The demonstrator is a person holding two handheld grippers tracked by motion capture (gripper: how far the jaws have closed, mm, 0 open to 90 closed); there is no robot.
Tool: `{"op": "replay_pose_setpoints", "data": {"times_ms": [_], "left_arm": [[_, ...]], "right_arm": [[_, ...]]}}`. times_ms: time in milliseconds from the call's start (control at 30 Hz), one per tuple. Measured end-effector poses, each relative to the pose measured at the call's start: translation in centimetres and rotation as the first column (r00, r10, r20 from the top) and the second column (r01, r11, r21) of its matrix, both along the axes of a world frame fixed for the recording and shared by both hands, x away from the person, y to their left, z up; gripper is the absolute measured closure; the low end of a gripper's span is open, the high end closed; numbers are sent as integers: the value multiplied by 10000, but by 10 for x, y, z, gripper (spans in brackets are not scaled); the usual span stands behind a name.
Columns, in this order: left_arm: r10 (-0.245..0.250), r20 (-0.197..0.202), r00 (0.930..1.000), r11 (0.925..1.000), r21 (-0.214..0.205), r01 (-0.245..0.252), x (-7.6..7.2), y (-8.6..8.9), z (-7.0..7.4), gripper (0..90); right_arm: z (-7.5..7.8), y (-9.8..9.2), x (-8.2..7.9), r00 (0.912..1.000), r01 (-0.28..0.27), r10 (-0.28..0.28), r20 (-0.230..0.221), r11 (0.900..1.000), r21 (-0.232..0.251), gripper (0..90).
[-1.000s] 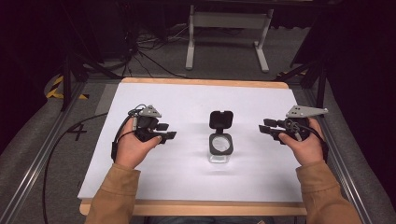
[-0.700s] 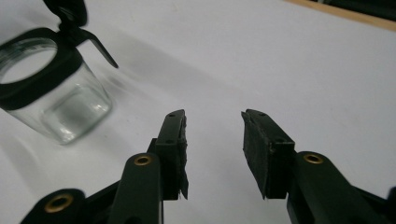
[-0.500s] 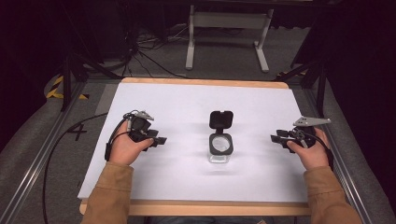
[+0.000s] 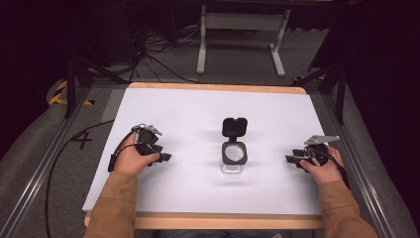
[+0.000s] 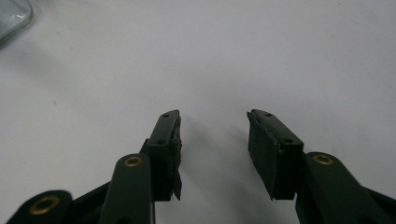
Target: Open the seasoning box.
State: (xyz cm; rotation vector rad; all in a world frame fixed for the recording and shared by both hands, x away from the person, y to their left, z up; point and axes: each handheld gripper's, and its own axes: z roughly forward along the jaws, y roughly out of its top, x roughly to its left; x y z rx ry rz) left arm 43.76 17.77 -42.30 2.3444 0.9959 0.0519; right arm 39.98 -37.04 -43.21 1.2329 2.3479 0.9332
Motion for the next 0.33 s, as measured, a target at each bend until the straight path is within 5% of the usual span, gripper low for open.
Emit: {"op": "replay_pose_setpoints", "data": {"times_ms": [133,333], "left_arm": [[-422,-275,9987,9988,254,429,-2,-8,-3,452],[-116,209,9997,9999,-17,117,-1,-7,2,426]], "right_arm": [[-1,2,-2,10000,-61,61,50,10000,4,538],[0,6,-3,9991,-71,68,409,9999,88,518]]}}
